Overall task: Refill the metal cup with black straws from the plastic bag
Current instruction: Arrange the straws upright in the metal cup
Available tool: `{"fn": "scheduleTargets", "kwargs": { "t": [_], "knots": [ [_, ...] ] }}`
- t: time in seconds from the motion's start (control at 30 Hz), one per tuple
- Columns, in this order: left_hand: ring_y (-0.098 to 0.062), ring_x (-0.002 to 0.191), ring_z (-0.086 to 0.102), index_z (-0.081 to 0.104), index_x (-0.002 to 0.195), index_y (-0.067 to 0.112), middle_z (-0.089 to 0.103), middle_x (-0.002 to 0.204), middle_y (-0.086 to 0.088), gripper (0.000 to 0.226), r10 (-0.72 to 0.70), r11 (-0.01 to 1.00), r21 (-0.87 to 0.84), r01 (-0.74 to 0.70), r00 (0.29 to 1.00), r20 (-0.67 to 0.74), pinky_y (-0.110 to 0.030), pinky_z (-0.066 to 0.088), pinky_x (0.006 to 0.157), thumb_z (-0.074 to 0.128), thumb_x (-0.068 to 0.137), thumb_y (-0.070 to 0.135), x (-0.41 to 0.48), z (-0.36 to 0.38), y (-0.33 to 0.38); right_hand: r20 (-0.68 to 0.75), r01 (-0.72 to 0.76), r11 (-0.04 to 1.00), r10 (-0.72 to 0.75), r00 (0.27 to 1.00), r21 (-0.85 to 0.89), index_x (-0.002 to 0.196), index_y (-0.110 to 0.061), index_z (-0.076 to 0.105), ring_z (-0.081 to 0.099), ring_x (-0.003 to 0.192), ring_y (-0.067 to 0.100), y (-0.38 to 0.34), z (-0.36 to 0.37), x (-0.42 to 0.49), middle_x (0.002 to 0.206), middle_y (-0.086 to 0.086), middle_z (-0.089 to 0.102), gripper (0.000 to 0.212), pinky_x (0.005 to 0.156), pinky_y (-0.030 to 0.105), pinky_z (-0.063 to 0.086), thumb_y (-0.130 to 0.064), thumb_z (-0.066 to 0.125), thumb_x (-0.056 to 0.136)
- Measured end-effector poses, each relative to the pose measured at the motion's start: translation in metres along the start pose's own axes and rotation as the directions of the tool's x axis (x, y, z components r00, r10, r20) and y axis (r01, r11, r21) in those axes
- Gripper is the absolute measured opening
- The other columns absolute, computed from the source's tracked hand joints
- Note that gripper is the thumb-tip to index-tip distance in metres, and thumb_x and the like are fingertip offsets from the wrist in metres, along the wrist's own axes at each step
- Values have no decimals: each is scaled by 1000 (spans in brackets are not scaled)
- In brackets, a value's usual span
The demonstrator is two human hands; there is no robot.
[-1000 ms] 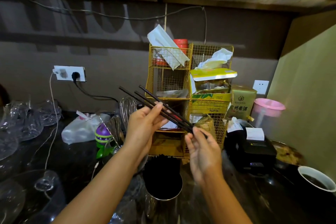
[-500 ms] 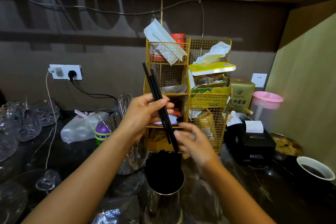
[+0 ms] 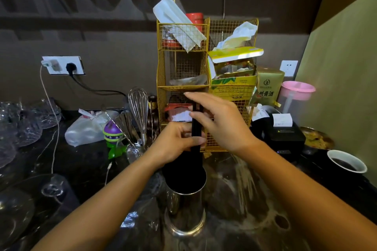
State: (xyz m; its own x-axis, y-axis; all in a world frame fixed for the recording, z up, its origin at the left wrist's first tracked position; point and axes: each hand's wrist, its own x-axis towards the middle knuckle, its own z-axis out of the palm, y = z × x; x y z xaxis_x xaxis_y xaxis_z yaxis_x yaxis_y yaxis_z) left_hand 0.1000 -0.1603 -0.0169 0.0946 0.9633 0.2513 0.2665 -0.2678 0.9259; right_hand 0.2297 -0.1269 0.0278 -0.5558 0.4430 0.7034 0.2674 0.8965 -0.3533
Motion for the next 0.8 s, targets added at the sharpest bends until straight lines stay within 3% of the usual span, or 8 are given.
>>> {"fn": "scheduleTargets", "kwargs": {
  "t": [0.13,0.2,0.3,0.4,0.5,0.63,0.73,0.8],
  "knots": [
    [10,53,55,63,62,24,62,51,17,22,22,976,216,-19,1000,-15,-7,39,53,65,75,7,-6,3,-19,-28,-9,1000,9,1000,-27,115,-3,57,53,107,19,6,15,-14,116,17,63,35,90,-1,23,1,58,81],
    [7,77,56,68,69,15,67,76,16,5,73,918,391,-66,997,-5,-11,40,70,68,73,13,-7,2,-29,-11,-10,1000,10,1000,-3,116,-3,56,53,101,16,9,24,-21,113,19,64,36,88,7,29,1,58,80],
    [-20,118,39,66,77,3,55,121,-8,27,40,748,664,3,998,-49,-38,31,101,70,71,29,-8,4,-44,20,-47,999,47,999,18,121,-8,53,59,100,22,16,37,-36,114,17,63,40,82,13,37,-3,59,82],
    [-18,135,17,60,104,13,33,145,-4,45,-17,605,795,44,999,-43,-42,15,109,62,73,45,-14,7,-54,64,-102,994,100,993,28,116,-5,54,64,91,27,22,47,-50,103,19,66,35,78,20,44,-4,60,81],
    [-17,140,-3,31,134,20,7,154,-3,69,-57,511,856,79,997,-58,-44,3,113,51,77,54,-18,10,-66,112,-48,999,50,992,-20,104,1,60,64,82,23,27,55,-63,90,20,69,26,76,24,45,-3,59,78],
    [-18,139,-15,-8,138,27,-11,153,-4,82,-135,460,877,137,987,-83,-46,-4,113,42,81,58,-23,11,-75,197,10,987,22,980,-159,94,0,67,70,80,28,33,64,-77,89,19,73,23,65,35,58,-2,63,72],
    [-17,138,-17,-13,137,25,-14,153,-4,80,-154,457,880,130,986,-65,-45,-3,114,40,84,53,-24,9,-79,260,5,970,61,964,-243,99,2,65,64,101,32,41,74,-85,105,21,69,26,88,48,50,-6,63,74],
    [-17,138,-17,-13,137,25,-14,153,-4,79,-160,470,875,117,986,-45,-44,-2,114,40,85,50,-23,8,-80,302,-43,967,120,946,-249,120,-4,53,45,127,26,46,77,-90,130,16,53,36,110,36,23,-17,51,87]
  ]
}}
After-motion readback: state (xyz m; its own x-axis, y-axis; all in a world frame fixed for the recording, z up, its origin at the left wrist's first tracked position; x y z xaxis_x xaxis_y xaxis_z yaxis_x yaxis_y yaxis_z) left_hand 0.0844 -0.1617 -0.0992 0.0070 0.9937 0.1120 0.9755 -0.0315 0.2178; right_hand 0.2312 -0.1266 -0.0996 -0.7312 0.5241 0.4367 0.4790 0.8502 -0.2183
